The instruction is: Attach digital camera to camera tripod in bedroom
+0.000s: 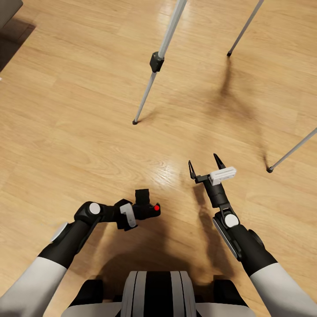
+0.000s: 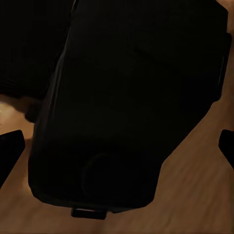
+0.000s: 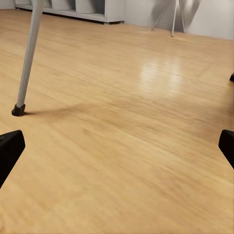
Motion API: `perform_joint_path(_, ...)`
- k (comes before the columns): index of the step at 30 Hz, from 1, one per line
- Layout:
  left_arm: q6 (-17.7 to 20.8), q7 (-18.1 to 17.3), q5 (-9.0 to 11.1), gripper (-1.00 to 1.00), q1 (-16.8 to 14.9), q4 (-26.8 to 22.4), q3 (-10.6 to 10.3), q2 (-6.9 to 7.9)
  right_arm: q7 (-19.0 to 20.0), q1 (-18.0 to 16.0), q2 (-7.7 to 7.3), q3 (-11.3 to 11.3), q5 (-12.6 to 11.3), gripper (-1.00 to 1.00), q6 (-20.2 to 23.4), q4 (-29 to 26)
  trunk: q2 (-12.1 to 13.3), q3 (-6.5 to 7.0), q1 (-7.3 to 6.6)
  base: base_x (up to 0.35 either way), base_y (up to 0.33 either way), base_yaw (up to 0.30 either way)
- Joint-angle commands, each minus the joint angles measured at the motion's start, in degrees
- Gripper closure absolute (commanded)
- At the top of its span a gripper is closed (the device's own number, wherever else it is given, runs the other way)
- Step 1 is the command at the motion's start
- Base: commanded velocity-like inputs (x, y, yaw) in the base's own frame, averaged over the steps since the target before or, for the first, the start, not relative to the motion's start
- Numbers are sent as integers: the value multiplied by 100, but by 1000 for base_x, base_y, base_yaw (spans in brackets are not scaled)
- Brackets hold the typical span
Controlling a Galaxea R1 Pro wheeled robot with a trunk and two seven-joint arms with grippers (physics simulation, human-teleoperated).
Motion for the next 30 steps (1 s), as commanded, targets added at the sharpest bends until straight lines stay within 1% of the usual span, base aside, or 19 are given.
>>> perform_joint_path(1, 60, -4, -6, -100, -3, -7, -15, -5, -55, -4, -6, 21, 19, -100, -7, 1, -1, -3, -1, 0, 0, 0)
perform_joint_path(10, 61, 239, -6, -100, -3, 130, -42, -108, -55, -4, -10, 20, 19, -100, -12, 1, -1, -3, -1, 0, 0, 0)
perform_joint_path(13, 63, 258, -6, -100, -3, 141, -47, -142, -55, -4, -9, 19, 19, -100, -12, 1, -1, -3, -1, 0, 0, 0)
perform_joint_path(17, 67, 276, -6, -100, -3, 144, -51, -249, -55, -4, -9, 20, 19, -100, -13, 1, -1, -3, -1, 0, 0, 0)
perform_joint_path(23, 68, 279, -7, -100, -10, 151, -52, -305, -55, -4, -9, 19, 19, -100, -13, 1, -1, -3, -1, 0, 0, 0)
perform_joint_path(26, 68, 279, -6, -100, -15, 151, -52, -310, -55, -4, -9, 21, 19, -100, -13, 1, -1, -3, -1, 0, 0, 0)
perform_joint_path(27, 68, 279, -6, 100, -16, 152, -50, -311, -55, -4, -8, 21, 19, -100, -13, 1, -1, -3, -1, 0, 0, 0)
perform_joint_path(30, 68, 279, -6, 100, -19, 149, -51, -311, -55, -4, -6, 22, 19, -100, -13, 1, -1, -3, -1, 0, 0, 0)
